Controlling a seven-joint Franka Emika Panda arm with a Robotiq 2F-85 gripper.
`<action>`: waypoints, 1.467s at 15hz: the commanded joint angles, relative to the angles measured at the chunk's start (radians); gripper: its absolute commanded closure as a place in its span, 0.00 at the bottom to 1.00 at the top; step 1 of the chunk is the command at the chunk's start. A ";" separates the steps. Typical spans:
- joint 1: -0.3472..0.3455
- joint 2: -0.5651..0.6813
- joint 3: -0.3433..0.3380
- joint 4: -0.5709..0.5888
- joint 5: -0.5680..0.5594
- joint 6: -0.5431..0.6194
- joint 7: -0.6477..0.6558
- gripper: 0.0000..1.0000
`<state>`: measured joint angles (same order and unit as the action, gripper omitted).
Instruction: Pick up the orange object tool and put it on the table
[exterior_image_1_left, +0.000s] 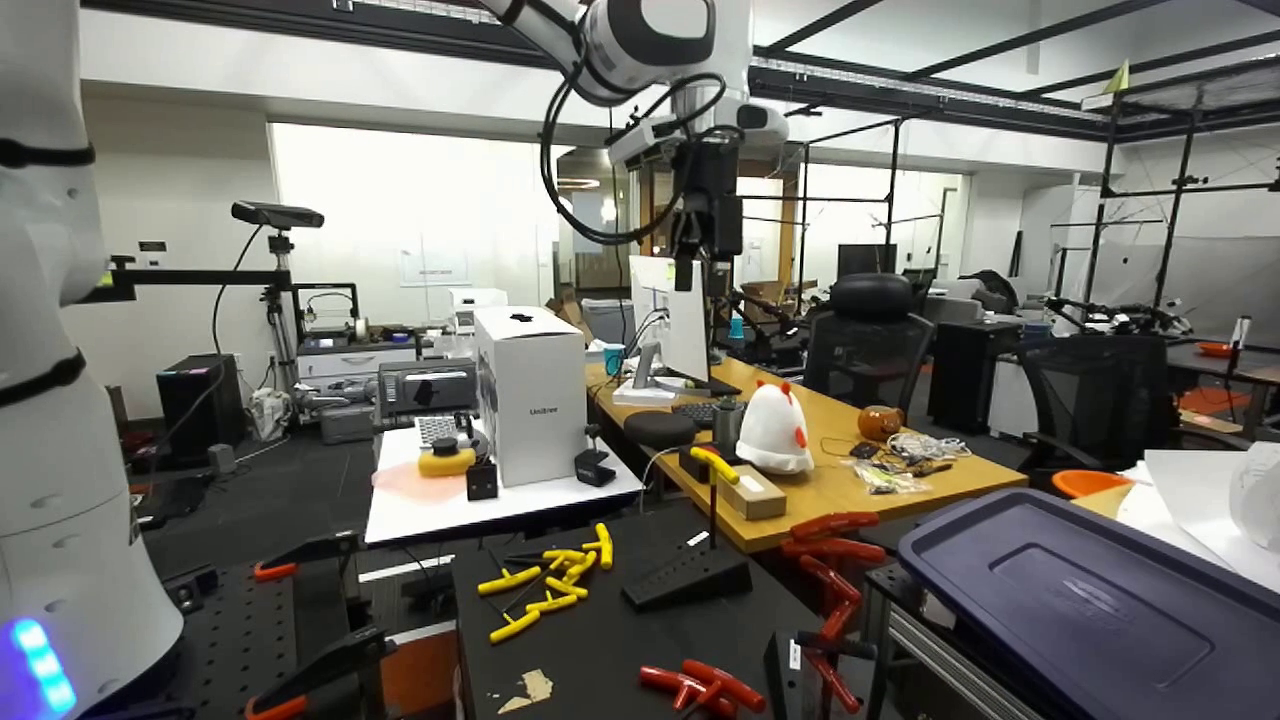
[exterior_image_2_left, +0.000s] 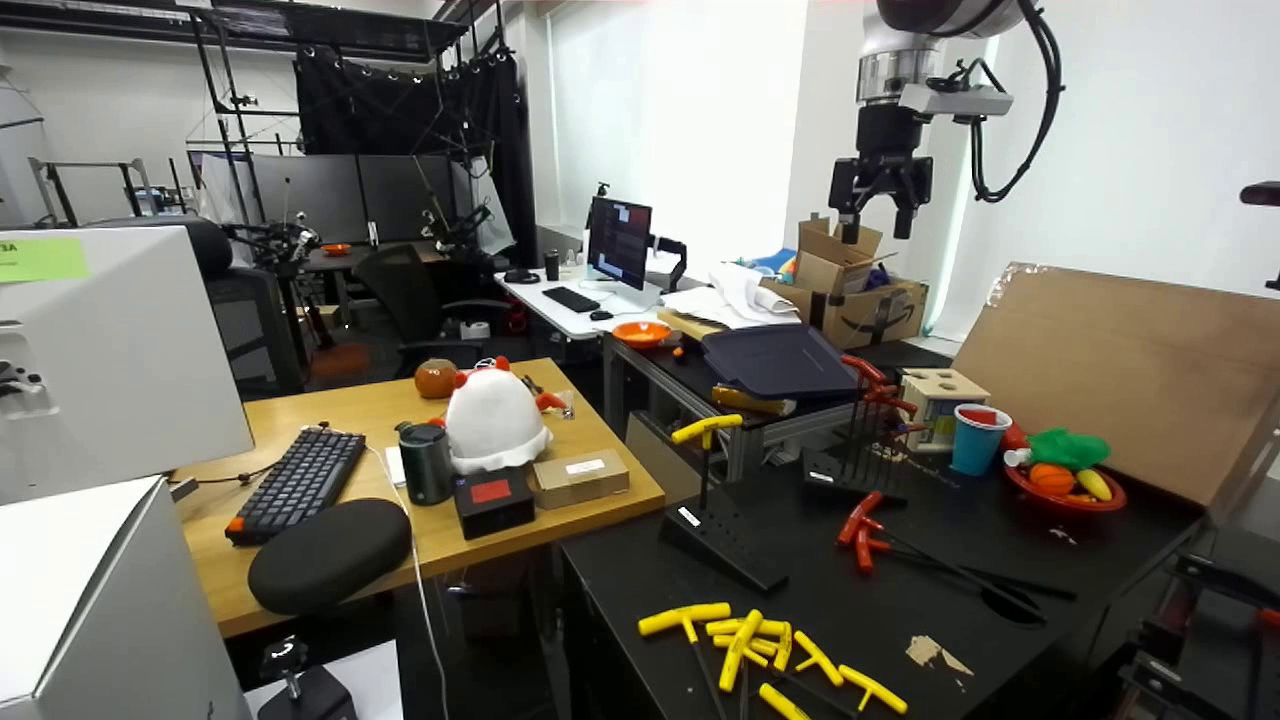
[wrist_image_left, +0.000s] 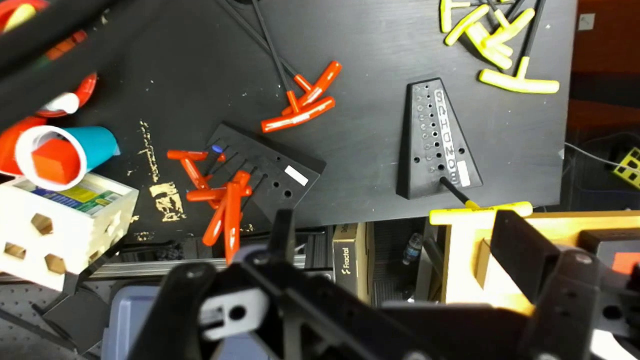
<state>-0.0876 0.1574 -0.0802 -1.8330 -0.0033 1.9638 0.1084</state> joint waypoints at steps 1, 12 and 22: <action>-0.011 0.099 -0.010 0.130 0.030 -0.026 0.016 0.00; -0.080 0.301 -0.032 0.354 0.100 -0.065 0.018 0.00; -0.130 0.446 -0.035 0.510 0.127 -0.123 0.029 0.00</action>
<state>-0.2079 0.5543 -0.1064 -1.4017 0.1041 1.8978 0.1123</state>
